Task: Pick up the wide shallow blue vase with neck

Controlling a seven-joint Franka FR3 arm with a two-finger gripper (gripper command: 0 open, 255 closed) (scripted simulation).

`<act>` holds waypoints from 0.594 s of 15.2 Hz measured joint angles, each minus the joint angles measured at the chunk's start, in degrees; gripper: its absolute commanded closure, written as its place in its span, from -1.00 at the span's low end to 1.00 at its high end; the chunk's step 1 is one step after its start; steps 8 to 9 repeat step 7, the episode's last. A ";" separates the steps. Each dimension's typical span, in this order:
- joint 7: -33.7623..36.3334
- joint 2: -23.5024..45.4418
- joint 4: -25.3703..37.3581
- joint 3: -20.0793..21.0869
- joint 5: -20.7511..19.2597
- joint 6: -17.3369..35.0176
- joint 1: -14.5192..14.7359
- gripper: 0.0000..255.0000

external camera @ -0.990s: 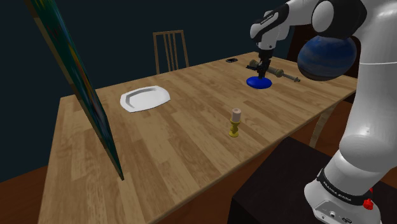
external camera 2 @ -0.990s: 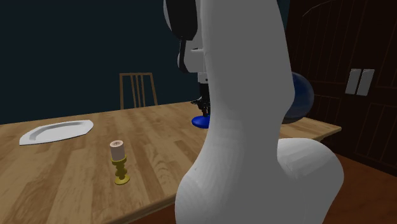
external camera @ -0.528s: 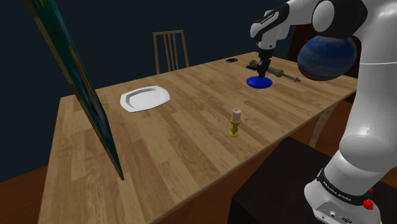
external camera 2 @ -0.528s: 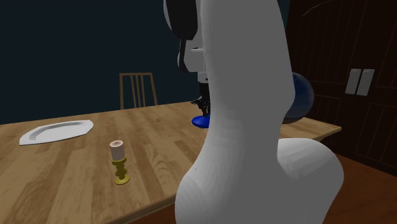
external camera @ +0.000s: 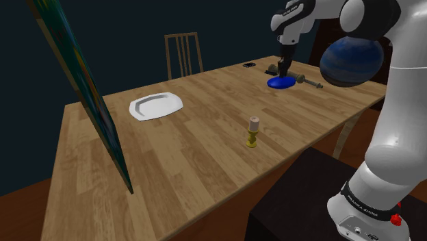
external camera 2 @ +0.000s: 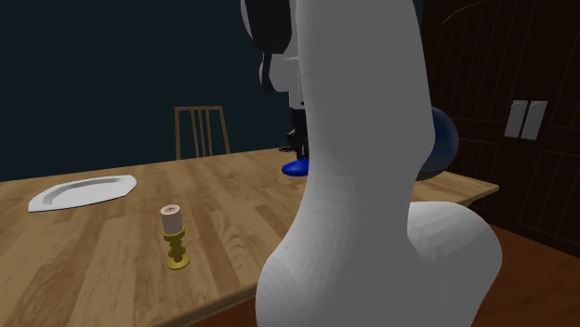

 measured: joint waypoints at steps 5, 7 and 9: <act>0.24 -0.74 2.76 -0.17 -0.41 -3.42 0.00 1.00; 0.28 -0.84 3.95 -0.22 -0.47 -4.69 -0.06 1.00; 0.28 -0.84 3.95 -0.22 -0.47 -4.69 -0.06 1.00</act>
